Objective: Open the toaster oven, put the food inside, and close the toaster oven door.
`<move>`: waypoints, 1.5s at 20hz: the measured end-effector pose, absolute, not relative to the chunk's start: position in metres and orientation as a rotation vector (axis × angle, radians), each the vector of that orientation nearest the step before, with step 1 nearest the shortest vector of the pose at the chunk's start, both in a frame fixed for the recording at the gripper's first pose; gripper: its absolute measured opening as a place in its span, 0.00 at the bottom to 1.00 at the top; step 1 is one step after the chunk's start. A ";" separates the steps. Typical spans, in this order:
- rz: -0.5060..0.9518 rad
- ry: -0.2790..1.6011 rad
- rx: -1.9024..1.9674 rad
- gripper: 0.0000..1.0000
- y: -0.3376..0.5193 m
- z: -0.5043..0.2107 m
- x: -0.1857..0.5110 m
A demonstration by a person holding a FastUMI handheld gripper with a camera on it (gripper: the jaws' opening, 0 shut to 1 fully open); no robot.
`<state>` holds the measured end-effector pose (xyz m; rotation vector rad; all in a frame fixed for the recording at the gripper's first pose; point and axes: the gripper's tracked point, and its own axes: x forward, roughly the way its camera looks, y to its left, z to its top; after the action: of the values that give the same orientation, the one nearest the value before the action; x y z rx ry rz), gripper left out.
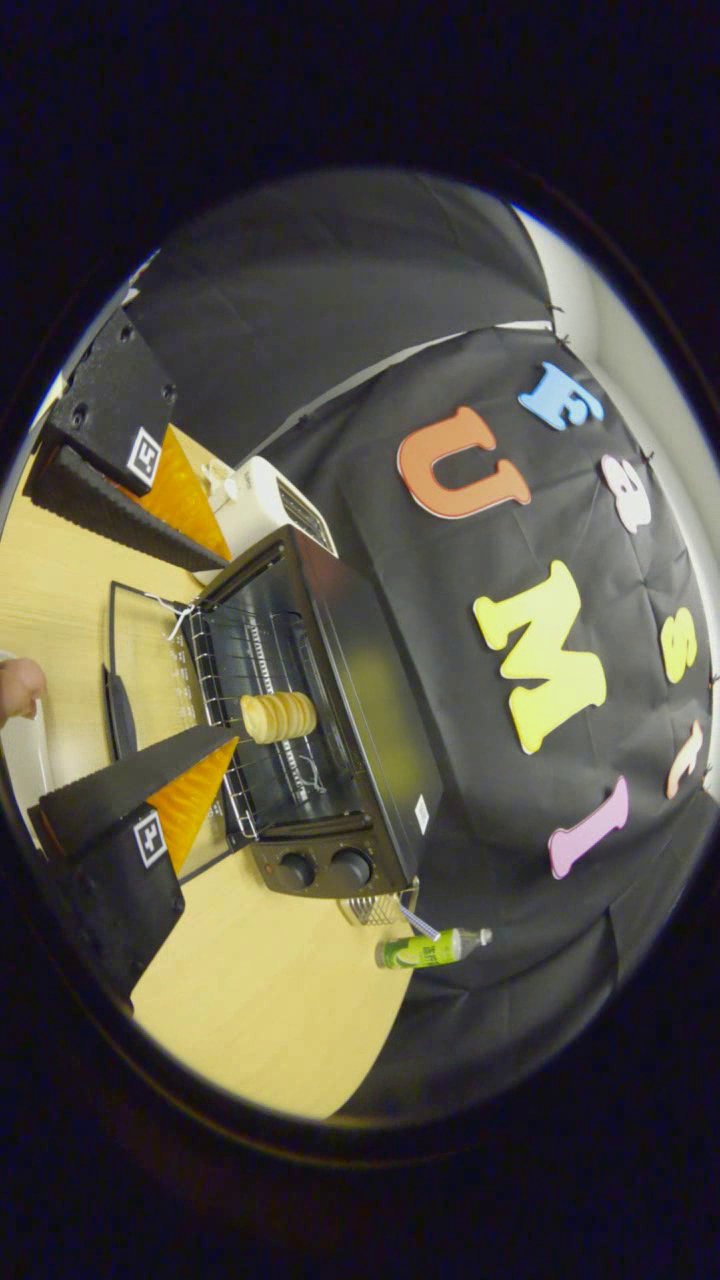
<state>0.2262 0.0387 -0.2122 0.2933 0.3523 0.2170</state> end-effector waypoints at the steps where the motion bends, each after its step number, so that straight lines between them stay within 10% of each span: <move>1: 0.207 0.359 0.241 1.00 0.038 -0.215 0.219; 30: 0.096 0.672 0.116 1.00 0.023 -0.381 0.203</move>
<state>0.2025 0.0226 -0.3809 0.1161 0.6721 0.0962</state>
